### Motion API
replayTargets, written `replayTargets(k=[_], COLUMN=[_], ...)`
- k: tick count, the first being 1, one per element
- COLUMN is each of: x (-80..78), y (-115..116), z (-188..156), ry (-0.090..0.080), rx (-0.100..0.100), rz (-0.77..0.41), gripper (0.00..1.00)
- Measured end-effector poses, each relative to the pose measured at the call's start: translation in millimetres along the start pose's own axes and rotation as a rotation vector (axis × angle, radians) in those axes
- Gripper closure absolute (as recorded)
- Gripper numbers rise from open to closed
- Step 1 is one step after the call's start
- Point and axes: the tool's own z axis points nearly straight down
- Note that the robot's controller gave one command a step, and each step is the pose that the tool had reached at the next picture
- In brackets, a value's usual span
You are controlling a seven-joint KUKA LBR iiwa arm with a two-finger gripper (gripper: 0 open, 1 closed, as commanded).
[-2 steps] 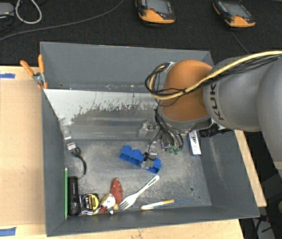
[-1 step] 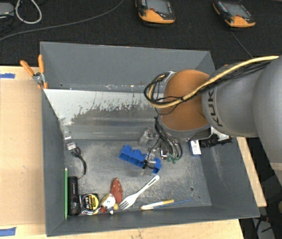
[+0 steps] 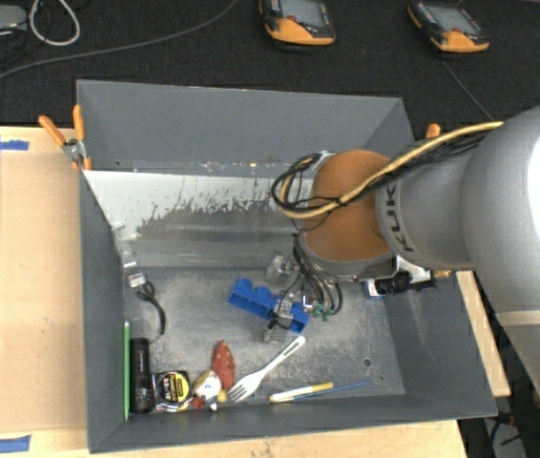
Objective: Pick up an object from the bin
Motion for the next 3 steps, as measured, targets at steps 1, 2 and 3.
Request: replayTargets(k=[1,2,3], x=[23.8,23.9,25.9], y=[16,16,15], z=[-3,-3,-31], ry=[0.002,0.002,0.008], rx=[-0.001,-0.001,0.0], rz=[0.006,0.006,0.006], gripper=[1.0,1.0,1.0])
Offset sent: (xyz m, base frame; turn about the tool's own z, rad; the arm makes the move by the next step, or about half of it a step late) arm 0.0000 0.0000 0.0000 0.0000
